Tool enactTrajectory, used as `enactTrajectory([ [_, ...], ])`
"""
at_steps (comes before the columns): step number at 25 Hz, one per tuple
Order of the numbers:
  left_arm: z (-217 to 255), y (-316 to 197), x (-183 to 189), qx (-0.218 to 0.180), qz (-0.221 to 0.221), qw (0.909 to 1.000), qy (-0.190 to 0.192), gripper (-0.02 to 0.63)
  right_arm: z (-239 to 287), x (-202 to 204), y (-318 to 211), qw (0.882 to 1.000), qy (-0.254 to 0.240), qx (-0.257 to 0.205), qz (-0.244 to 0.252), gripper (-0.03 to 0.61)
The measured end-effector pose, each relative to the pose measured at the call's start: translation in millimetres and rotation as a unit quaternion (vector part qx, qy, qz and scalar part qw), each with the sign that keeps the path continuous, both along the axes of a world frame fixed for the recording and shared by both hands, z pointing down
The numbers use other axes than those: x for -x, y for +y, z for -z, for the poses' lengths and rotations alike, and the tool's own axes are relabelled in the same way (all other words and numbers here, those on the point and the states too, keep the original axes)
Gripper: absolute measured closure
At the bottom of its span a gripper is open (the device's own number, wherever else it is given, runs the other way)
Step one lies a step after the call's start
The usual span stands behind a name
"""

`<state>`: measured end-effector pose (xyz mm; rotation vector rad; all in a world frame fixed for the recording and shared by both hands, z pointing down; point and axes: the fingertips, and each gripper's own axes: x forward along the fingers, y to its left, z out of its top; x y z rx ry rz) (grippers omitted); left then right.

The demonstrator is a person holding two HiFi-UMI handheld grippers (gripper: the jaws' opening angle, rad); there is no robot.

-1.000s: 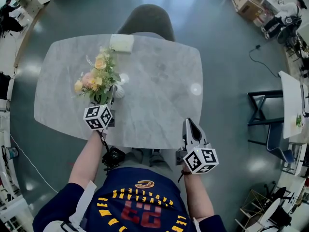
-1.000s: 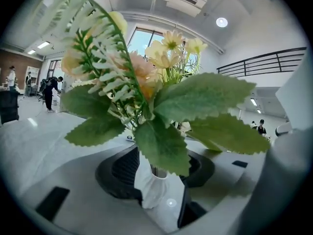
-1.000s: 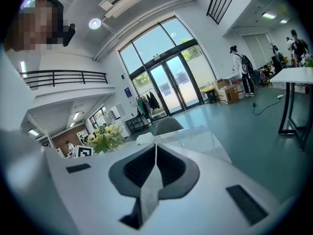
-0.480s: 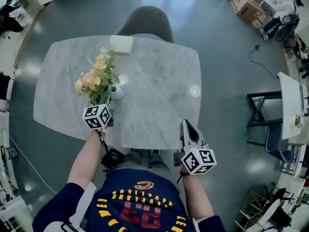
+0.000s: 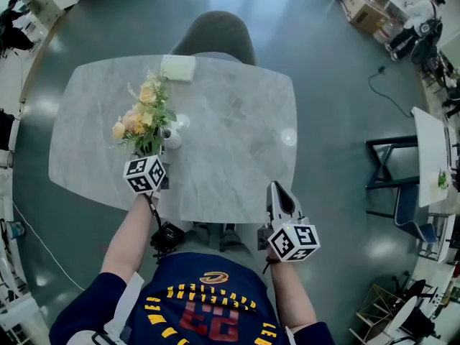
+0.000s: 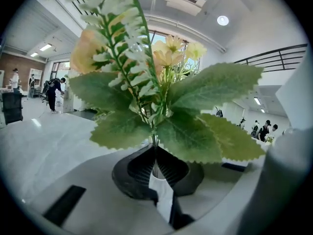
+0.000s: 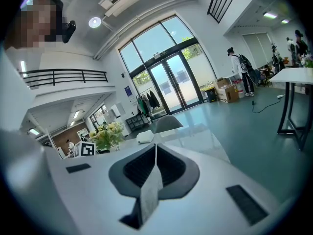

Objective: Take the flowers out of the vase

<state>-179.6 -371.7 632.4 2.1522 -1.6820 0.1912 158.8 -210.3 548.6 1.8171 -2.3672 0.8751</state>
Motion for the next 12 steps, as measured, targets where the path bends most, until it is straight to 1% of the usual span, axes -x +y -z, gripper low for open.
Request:
enactTrajectory([
  [5,6,1,0,-0.011,0.001,0.9998,0.020,0.598,0,-1,2,1.000,-0.002,-0.001,0.000,0.563],
  [12,15,4,-4,-0.023,0.001,0.9995,0.022,0.598,-3,-4,6,1.000,-0.005,-0.003,0.003,0.563],
])
